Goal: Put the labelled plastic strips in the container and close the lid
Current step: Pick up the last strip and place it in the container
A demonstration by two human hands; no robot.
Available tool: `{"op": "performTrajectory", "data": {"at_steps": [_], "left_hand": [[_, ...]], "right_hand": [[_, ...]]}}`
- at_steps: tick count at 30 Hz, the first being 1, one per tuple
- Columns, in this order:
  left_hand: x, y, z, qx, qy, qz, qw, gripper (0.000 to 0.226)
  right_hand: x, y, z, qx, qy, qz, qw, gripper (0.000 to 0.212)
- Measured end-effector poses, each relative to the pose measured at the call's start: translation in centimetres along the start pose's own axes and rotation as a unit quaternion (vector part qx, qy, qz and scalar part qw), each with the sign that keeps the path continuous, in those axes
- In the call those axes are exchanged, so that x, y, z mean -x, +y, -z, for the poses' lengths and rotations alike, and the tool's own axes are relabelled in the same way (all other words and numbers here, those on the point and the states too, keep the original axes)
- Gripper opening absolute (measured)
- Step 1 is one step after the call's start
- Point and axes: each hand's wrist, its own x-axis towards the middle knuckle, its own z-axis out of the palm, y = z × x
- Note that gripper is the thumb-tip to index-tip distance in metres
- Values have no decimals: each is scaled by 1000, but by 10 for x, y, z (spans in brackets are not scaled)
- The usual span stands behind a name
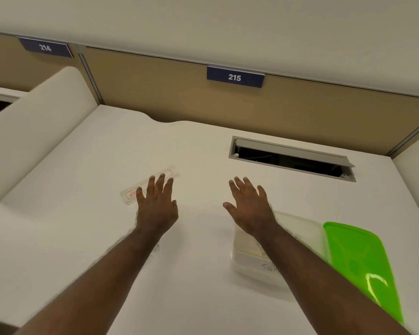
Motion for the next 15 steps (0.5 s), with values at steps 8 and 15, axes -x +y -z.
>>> {"op": "performTrajectory", "data": {"at_steps": [8, 15], "left_hand": [[-1, -82, -12, -17, -17, 91, 996, 69], [-6, -121, -23, -12, -59, 128, 990, 68]], "right_hand": [[-46, -70, -23, -2, -33, 76, 997, 67], [-80, -121, -51, 6, -70, 129, 989, 67]]}}
